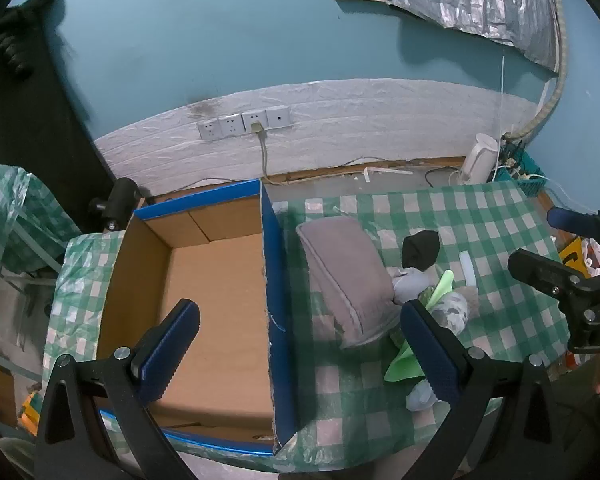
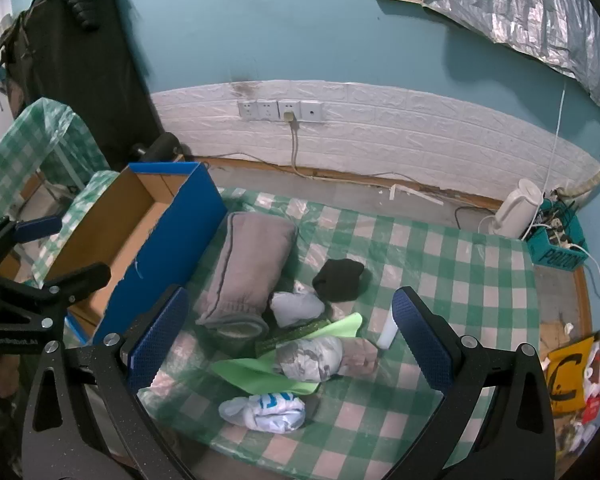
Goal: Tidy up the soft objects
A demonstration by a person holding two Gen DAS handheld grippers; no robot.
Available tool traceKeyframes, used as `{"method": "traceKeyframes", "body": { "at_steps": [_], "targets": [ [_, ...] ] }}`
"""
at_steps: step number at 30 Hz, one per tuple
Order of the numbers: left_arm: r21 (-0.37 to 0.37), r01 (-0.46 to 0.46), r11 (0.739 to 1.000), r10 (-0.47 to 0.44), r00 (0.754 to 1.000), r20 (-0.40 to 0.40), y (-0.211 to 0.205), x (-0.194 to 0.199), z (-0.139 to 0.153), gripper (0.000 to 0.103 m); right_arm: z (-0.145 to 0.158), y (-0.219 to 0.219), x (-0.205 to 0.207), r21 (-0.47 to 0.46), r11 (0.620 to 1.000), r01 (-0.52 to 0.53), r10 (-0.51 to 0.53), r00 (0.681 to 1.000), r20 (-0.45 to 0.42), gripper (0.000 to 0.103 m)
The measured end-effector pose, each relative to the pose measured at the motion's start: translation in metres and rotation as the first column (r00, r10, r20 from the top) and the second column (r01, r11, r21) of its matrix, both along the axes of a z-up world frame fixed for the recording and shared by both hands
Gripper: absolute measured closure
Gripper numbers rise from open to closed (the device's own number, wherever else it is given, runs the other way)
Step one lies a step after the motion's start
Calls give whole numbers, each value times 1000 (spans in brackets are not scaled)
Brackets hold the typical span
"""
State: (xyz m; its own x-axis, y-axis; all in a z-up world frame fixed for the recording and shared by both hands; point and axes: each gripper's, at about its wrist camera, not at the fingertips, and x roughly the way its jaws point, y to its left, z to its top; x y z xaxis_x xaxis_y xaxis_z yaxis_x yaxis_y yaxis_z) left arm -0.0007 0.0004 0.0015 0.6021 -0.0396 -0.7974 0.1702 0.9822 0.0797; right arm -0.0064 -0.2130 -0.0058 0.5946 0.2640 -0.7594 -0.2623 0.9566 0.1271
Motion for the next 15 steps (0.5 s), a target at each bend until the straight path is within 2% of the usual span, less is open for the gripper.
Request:
{"method": "traceKeyframes", "body": {
  "at_steps": [15],
  "targets": [
    [9,-4,1000,4,1000,-4,0,-1,-5,2,-3,1,0,-4,1000,-2,2,1000,-7,2]
  ]
}}
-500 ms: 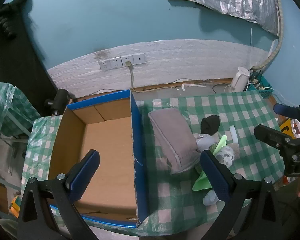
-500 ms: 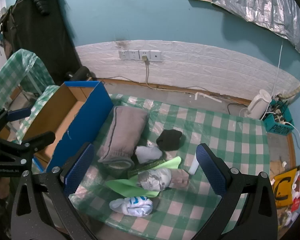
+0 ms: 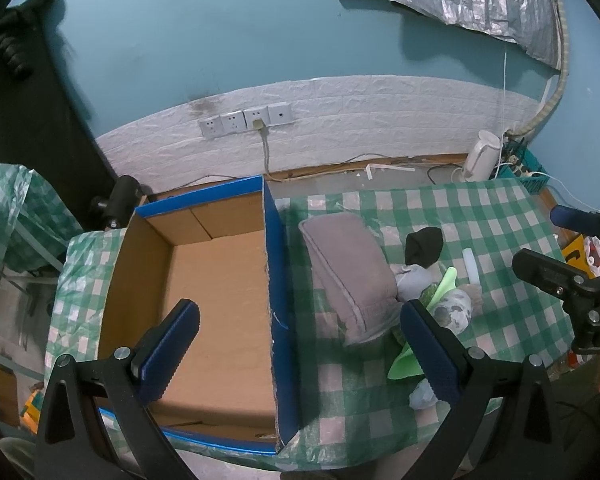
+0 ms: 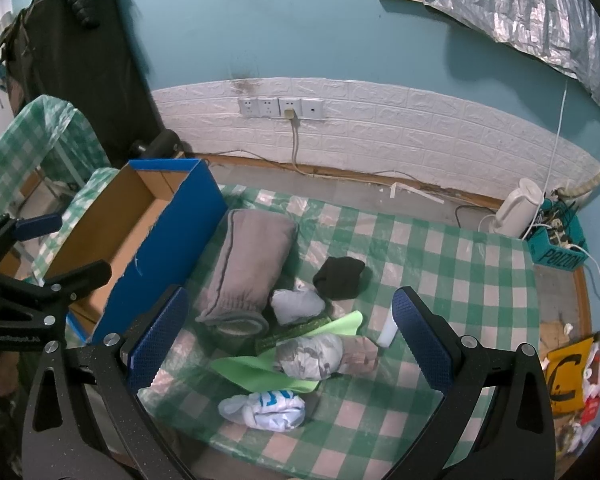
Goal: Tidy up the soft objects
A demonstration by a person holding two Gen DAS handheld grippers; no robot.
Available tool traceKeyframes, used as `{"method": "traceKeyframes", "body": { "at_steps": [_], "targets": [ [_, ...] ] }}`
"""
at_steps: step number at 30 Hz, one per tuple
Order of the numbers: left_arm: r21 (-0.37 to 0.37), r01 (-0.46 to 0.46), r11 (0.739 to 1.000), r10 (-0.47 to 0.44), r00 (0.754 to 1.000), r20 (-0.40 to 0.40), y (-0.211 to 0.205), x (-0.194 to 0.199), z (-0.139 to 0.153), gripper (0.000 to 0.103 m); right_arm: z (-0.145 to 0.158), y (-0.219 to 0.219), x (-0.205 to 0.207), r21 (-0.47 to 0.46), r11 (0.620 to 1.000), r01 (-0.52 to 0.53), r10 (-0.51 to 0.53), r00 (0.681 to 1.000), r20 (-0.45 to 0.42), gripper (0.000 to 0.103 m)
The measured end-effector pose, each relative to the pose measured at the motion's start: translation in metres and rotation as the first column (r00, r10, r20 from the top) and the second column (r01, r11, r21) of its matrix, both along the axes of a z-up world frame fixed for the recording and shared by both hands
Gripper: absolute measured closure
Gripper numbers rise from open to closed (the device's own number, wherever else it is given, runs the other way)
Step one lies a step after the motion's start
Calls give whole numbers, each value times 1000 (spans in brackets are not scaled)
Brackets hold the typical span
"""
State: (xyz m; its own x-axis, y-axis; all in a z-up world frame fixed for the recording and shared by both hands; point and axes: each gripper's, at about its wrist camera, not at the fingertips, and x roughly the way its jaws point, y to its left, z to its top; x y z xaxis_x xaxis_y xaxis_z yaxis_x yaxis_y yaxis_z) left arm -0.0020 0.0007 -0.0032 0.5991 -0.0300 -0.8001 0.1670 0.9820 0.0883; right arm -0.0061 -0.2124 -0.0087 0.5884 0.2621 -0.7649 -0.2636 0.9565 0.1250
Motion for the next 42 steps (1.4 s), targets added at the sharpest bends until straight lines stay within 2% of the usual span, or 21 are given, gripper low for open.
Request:
{"method": "traceKeyframes", "body": {
  "at_steps": [42],
  "targets": [
    [2,-2,1000,2,1000,-6,-1,-1,-2,2,-3,-4,0,-6,1000,0,0,1000,-8,2]
  ]
}}
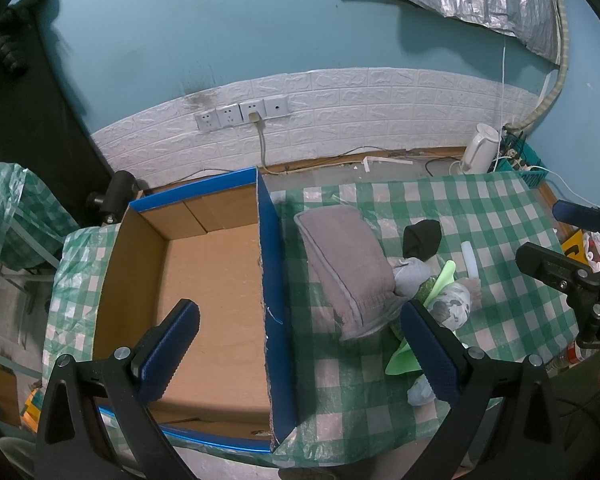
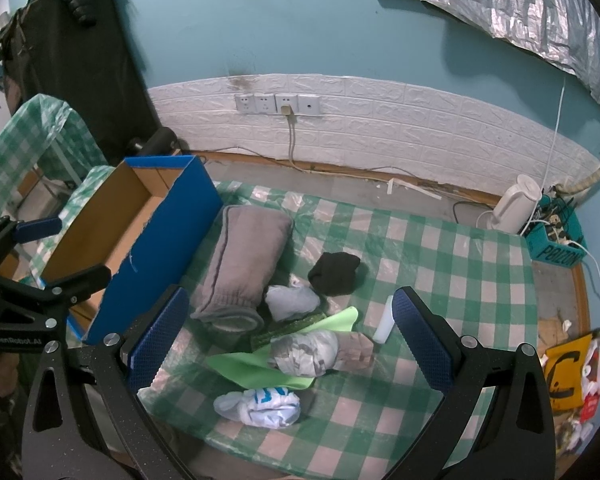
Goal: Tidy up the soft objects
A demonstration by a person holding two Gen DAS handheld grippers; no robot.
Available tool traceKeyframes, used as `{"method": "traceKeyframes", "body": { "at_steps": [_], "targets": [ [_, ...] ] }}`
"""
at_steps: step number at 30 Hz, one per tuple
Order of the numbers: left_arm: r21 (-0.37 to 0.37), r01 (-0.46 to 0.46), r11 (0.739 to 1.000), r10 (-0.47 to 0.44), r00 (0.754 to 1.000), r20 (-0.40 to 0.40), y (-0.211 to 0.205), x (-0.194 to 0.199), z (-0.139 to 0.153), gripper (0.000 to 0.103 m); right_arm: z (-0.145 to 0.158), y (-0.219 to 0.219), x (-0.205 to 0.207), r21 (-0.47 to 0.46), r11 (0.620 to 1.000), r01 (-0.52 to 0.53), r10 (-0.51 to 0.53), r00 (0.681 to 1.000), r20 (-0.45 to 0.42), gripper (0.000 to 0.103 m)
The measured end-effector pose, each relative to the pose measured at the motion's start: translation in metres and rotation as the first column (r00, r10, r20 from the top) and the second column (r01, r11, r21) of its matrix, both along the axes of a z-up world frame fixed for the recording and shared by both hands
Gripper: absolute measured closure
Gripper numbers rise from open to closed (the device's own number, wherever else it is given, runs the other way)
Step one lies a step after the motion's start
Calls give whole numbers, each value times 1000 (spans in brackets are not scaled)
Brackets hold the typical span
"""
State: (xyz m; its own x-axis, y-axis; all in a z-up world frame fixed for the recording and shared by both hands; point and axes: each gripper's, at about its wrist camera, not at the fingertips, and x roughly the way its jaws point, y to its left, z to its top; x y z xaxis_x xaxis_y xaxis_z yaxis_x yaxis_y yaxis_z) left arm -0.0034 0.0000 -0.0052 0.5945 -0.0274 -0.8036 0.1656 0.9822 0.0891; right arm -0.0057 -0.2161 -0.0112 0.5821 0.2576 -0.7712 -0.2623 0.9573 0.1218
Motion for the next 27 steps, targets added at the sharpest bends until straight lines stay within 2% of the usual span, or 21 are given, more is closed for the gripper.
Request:
{"method": "traceKeyframes", "body": {
  "at_steps": [16,27],
  "targets": [
    [0,2,1000,-2,1000,-6,0,-1,-2,2,-4,-7,-1,-8,1000,9,-9,1000,-4,2],
    [-11,2,1000,-3,997,-78,-15,-10,-26,2,-21,-30,7,-35,997,64,-66,997,-47,2]
  ]
}}
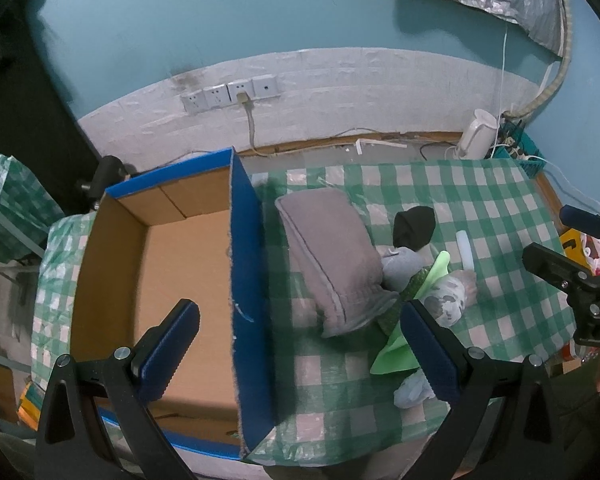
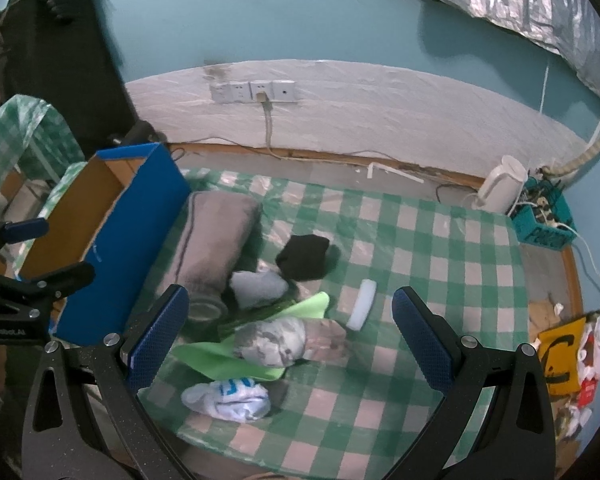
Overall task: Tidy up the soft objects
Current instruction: 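Move the left tool to the grey towel while the right tool approaches the white foam block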
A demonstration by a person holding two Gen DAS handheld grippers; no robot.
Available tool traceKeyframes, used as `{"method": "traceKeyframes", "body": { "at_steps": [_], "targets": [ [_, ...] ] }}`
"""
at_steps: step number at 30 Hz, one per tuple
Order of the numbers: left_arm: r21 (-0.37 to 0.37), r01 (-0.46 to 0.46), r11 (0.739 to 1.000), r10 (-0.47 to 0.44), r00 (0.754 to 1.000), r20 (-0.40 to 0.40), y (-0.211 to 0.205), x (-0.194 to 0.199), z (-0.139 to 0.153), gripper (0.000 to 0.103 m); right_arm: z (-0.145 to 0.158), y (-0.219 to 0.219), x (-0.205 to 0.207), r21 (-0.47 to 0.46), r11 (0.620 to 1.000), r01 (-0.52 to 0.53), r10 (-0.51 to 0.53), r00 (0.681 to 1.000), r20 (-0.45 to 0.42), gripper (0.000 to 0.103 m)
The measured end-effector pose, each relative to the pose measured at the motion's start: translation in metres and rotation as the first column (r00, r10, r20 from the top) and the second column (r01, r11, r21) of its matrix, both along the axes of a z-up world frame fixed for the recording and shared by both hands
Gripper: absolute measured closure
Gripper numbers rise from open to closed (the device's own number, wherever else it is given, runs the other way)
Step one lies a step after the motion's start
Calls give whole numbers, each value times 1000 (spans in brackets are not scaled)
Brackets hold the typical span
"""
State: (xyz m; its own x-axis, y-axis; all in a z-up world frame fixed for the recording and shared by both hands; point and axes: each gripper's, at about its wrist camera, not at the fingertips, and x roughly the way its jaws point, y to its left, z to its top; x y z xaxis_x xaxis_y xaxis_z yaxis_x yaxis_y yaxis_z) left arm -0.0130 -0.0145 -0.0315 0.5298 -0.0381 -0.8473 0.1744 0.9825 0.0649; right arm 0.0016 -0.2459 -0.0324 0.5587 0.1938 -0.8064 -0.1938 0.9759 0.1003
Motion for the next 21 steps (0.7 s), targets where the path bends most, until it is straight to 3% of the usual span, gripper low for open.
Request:
{"method": "traceKeyframes", "body": {
  "at_steps": [5,21],
  "targets": [
    [-18,-6,1000,5,999,-53,-8,2,-8,2,-7,-10,7,-5,1000,25,-25,1000,-16,2],
    [1,-31,1000,30,985,-170,-30,76,-32,2,-37,-32,40,-32,998,61,-63,993,-95,2]
  ]
}}
